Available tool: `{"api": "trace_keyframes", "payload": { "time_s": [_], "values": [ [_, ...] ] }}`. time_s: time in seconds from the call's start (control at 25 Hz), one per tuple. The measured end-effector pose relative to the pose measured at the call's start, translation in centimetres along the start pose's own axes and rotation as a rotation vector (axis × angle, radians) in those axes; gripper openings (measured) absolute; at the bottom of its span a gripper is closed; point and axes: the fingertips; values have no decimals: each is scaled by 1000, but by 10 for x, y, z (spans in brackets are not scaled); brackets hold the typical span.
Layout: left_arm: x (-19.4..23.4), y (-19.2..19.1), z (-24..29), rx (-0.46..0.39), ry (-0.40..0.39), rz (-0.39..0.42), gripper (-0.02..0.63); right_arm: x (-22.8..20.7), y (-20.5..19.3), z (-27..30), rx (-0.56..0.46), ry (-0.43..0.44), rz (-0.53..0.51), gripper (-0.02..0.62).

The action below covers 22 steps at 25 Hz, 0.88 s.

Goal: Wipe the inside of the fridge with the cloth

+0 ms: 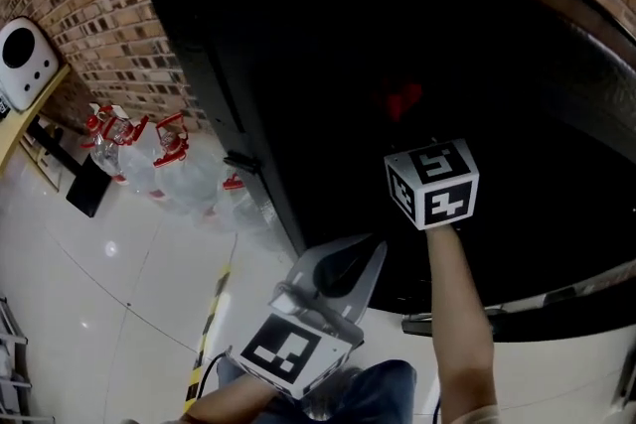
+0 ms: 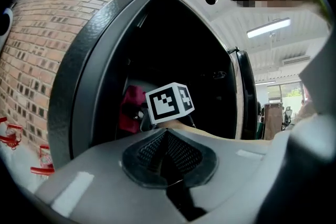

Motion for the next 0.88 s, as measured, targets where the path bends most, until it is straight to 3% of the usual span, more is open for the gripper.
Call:
{"api": "trace_keyframes", "payload": {
  "time_s": [0.12, 0.32, 0.88],
  "values": [
    [6, -7, -7, -25, -2, 8, -21, -1, -11, 11, 27, -4, -37, 64],
    [4, -26, -16, -53, -33, 45, -21, 24, -3, -13, -34, 31, -68, 64],
    [13, -58, -35, -99, -101, 68, -21, 128, 27, -109, -82, 197, -27, 64]
  ]
}}
Point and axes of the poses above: the fingertips, and each gripper's own axes: z forward along the fingers, x to its left, y out of its top, and after that the axes turned 8 degrees about -z, right-handed
